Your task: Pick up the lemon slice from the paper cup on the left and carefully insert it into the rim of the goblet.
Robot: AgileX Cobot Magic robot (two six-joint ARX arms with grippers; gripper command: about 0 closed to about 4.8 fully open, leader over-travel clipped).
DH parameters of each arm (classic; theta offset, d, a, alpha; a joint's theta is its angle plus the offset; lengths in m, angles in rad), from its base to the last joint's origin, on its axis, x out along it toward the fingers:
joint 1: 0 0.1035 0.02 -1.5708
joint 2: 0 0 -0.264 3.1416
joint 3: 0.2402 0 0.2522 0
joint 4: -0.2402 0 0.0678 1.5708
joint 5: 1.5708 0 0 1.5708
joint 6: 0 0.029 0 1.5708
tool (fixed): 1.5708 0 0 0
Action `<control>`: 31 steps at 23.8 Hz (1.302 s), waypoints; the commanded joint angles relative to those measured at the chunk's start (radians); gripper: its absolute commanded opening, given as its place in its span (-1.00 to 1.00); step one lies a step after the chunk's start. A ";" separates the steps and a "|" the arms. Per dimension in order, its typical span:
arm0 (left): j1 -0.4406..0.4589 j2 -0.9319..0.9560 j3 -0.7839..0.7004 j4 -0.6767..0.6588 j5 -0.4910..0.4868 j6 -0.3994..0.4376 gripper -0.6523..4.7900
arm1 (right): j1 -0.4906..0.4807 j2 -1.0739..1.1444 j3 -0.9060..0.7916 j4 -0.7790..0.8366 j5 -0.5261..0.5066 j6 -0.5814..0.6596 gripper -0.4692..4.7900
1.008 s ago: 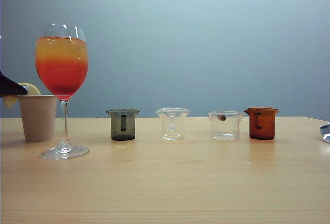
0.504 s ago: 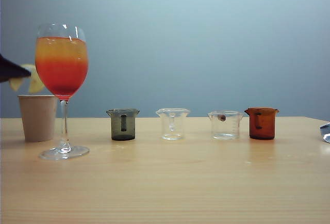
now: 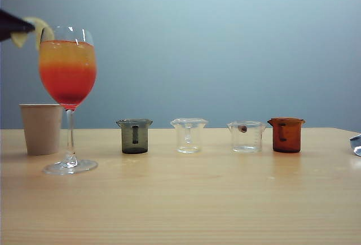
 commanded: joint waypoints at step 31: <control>-0.131 -0.402 -0.249 -0.190 0.143 0.075 -0.78 | 0.127 -0.007 0.085 -0.129 0.029 -0.022 -0.86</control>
